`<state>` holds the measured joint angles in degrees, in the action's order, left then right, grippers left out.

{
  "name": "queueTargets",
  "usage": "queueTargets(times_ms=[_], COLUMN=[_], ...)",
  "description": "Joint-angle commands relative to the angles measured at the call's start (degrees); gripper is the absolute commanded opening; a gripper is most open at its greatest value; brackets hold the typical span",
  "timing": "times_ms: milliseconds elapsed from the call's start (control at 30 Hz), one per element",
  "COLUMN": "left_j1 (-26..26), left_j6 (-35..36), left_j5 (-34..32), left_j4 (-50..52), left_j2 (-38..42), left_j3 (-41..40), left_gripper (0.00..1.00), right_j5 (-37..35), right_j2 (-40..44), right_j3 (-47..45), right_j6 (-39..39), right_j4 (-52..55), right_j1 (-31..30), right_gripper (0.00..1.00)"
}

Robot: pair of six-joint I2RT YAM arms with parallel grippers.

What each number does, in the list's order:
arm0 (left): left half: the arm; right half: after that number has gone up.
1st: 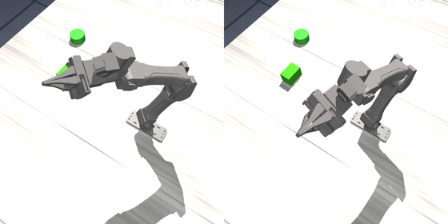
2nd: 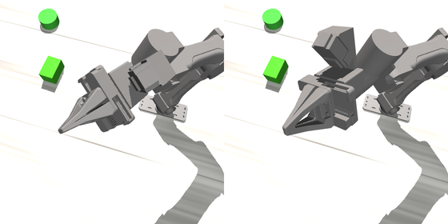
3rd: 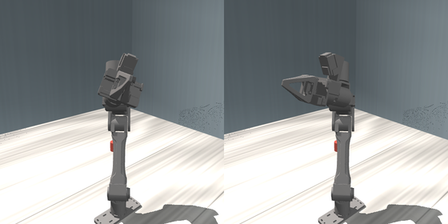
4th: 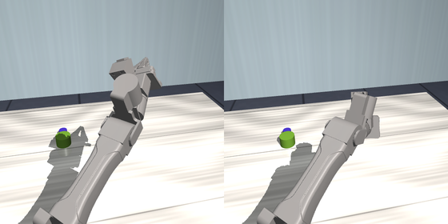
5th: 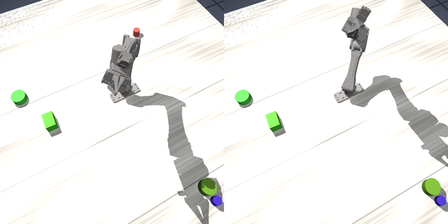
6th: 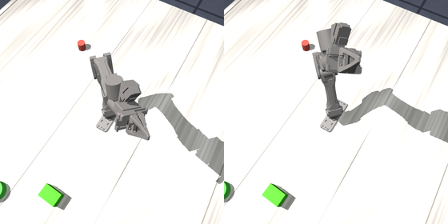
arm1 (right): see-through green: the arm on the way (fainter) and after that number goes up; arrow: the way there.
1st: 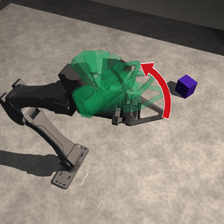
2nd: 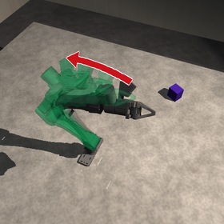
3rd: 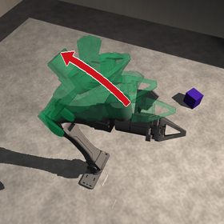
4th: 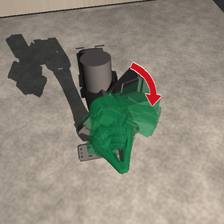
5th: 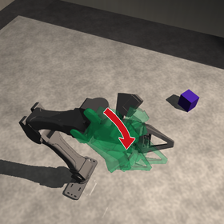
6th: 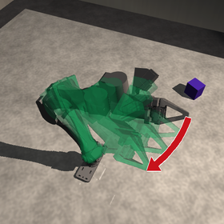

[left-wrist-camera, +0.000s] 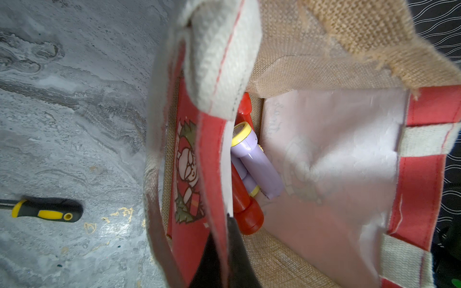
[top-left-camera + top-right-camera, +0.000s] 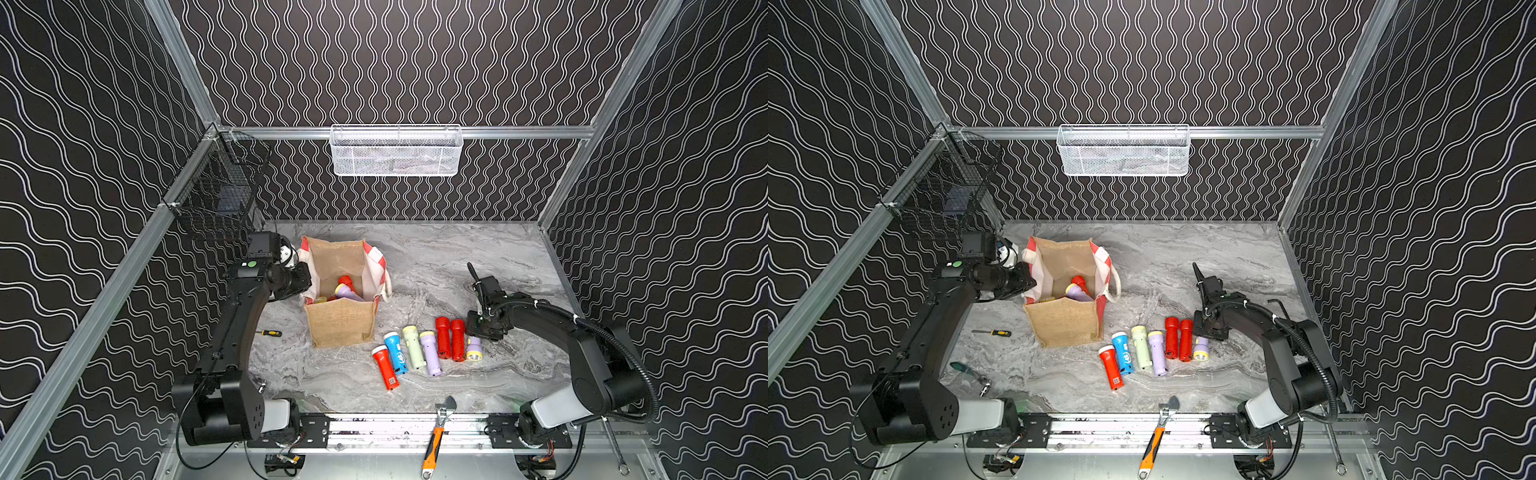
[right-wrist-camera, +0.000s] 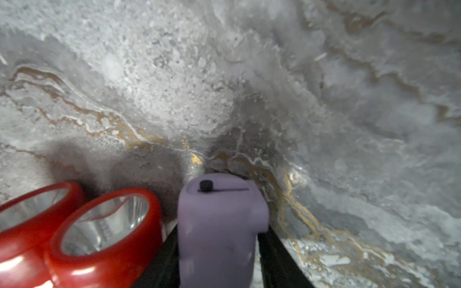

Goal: Put the flashlights into the tote bags
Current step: Pick up the flashlight from the center of the board.

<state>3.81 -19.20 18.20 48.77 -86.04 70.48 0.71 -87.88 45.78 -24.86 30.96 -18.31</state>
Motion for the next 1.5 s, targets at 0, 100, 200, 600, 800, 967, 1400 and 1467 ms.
queueTargets(times_ms=[0,100,200,600,800,967,1400,1467], left_j1=[0.1,0.1,0.1,0.1,0.1,0.1,0.1,0.1], left_j6=[0.7,0.7,0.8,0.9,0.9,0.8,1.2,1.4], left_j5=[-0.5,-0.4,-0.4,-0.1,-0.4,-0.2,0.5,0.7], left_j4=[-0.6,-0.7,-0.6,-0.7,-0.3,-0.5,-0.4,-0.3], left_j2=[-0.2,0.0,0.1,0.3,0.9,1.1,1.1,1.0], left_j3=[0.3,0.2,0.1,0.4,0.5,0.5,1.1,1.2], left_gripper=[0.03,0.03,0.03,0.03,0.03,0.03,0.03,0.03], right_j5=[0.9,0.6,0.5,-1.7,2.5,8.3,6.6,6.7], right_j2=[0.0,0.8,1.2,10.1,10.9,8.8,-12.2,-17.2], right_j3=[-0.6,-1.1,-0.9,10.2,22.4,31.5,62.7,68.8], right_j6=[-0.4,-0.6,-0.6,1.9,3.0,1.2,2.3,3.1], right_j4=[-0.1,-0.2,0.1,8.5,10.2,6.7,4.0,5.0], right_j1=[0.0,0.2,0.3,0.4,0.3,-1.2,-21.6,-24.3], right_gripper=[0.45,0.43,0.41,0.39,0.39,0.38,0.39,0.39])
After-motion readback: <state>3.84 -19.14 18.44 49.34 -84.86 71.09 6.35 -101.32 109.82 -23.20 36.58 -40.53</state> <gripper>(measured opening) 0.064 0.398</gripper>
